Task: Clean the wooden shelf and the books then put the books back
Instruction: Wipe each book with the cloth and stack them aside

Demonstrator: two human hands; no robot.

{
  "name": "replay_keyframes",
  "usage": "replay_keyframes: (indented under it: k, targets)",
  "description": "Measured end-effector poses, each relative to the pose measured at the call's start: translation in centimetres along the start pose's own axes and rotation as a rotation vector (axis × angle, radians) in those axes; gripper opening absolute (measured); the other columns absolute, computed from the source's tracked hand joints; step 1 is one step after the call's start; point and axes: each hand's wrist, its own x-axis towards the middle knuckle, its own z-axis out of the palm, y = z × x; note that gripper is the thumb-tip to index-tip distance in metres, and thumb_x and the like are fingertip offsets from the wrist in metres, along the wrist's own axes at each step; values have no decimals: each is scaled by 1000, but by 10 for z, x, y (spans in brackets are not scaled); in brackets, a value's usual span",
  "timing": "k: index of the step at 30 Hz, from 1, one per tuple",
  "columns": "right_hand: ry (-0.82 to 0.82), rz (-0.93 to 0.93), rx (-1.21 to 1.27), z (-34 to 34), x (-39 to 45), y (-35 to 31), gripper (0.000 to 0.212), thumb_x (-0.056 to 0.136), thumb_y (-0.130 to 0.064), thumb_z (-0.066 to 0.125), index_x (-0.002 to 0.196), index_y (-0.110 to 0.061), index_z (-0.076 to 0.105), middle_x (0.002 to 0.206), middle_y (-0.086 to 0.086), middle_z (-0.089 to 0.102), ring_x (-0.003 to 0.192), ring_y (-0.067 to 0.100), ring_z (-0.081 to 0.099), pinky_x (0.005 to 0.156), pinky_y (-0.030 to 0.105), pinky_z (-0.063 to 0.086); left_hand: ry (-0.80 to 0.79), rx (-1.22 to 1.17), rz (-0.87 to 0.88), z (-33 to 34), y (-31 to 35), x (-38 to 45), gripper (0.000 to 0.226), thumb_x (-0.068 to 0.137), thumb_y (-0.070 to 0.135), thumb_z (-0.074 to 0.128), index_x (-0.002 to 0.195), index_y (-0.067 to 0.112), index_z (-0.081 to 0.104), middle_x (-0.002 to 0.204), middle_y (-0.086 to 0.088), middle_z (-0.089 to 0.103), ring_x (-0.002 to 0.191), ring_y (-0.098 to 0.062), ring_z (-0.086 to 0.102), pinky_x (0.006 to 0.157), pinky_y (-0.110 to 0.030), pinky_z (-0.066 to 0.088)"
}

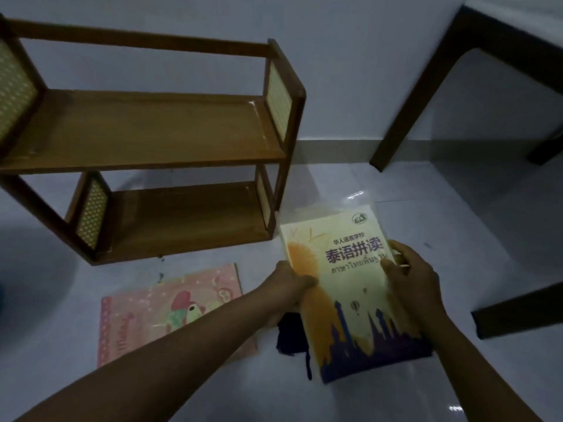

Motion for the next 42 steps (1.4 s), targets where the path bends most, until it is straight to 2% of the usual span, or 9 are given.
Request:
replay_keyframes:
  k: [10, 13, 17, 20, 23, 27, 33, 38, 42]
  targets:
    - [-58, 69, -176, 30, 39, 59, 31, 94, -10, 46, 122, -11, 60, 108, 12, 66, 86, 23, 57, 72, 31, 46, 52, -43, -83, 0, -15, 43, 43, 89, 15, 62, 129, 6, 47, 111, -10, 62, 97, -21, 61, 87, -34, 52]
    - [-7, -34, -369, 46, 36, 54, 32, 88, -14, 50, 118, -10, 59, 113, 17, 62, 101, 36, 57, 85, 46, 51, 248, 182, 35, -25, -22, 38, 60, 92, 21, 60, 144, 12, 34, 131, -7, 53, 117, -24, 54, 101, -35, 46]
    - [-123, -262, -310, 83, 11, 17, 47, 93, -15, 52, 139, -9, 45, 143, 14, 45, 132, 31, 37, 111, 44, 31, 401, 578, 215, -57, -32, 30, 64, 94, 21, 57, 149, 11, 27, 153, -7, 35, 138, -24, 37, 109, -32, 32]
    - [-268, -453, -323, 118, -21, -4, 47, 94, -24, 43, 139, -9, 45, 144, 15, 43, 134, 30, 37, 112, 48, 33, 363, 844, 268, -76, -43, 21, 73, 93, 31, 57, 152, 12, 18, 159, -7, 22, 145, -23, 24, 115, -34, 23]
    - [-391, -564, -480, 151, -56, -5, 52, 87, -30, 63, 132, -6, 52, 137, 20, 50, 126, 36, 48, 103, 43, 42, 339, 1129, 253, -100, -57, 5, 83, 91, 48, 51, 153, 13, 9, 162, -8, 10, 149, -23, 9, 120, -43, 16]
    - [-424, -575, -703, 173, -76, 0, 76, 58, -19, 85, 125, -5, 50, 122, 27, 59, 106, 42, 61, 84, 48, 56, 329, 1423, 181, -148, -90, -31, 102, 77, 77, 33, 153, 19, -2, 162, -6, -9, 148, -23, -13, 119, -49, -4]
    - [-371, -450, -395, 207, -51, -42, 67, 83, -3, 59, 145, -4, 34, 148, 21, 35, 133, 39, 36, 111, 48, 32, 314, 1417, 101, -234, -133, -96, 126, 64, 94, 34, 149, 19, -21, 154, -4, -28, 142, -22, -27, 114, -52, -16]
    - [-590, -718, -586, 247, -99, -74, 86, 75, -14, 71, 148, -16, 24, 154, 18, 23, 139, 43, 24, 106, 55, 37, 277, 1333, 45, -261, -162, -112, 137, 58, 86, 55, 149, 17, -21, 161, -4, -14, 145, -17, -19, 116, -50, -16]
    - [-772, -1281, -475, 260, -166, -94, 71, 76, -3, 65, 140, -13, 36, 148, 21, 36, 134, 44, 33, 106, 55, 37, 285, 1362, 113, -269, -170, -111, 136, 58, 85, 56, 149, 19, -20, 162, -4, -8, 140, -12, -20, 114, -48, -15]
